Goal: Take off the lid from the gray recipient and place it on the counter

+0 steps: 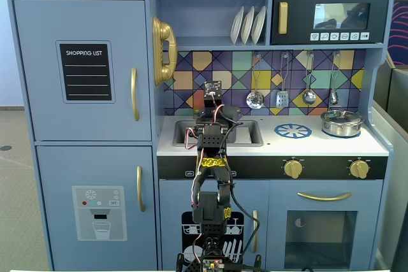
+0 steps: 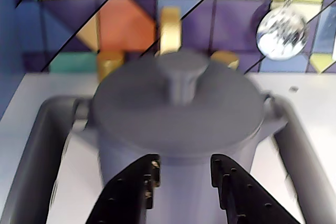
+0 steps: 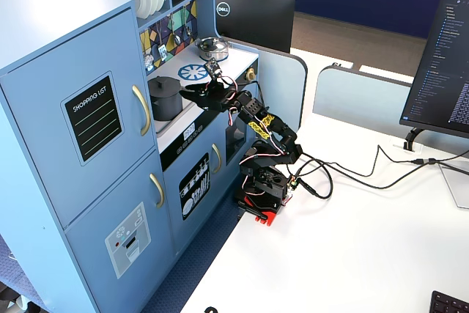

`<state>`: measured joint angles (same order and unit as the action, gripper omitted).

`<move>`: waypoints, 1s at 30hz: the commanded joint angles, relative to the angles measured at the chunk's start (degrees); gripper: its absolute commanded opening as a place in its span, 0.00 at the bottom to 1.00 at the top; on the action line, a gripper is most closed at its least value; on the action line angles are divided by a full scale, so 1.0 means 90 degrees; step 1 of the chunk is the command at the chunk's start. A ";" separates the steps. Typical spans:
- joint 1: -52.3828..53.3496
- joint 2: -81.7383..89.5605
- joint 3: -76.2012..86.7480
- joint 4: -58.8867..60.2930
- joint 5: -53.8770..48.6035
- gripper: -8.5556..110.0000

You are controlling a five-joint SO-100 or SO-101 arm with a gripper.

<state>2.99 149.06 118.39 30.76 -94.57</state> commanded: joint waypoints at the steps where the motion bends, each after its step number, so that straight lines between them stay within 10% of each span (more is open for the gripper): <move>1: 0.0127 -0.0400 -0.0557 -0.0508 0.0146 0.13; 30: 0.0059 -0.2695 -0.1211 -0.2559 0.0156 0.21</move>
<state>3.60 125.77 112.15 10.55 -92.37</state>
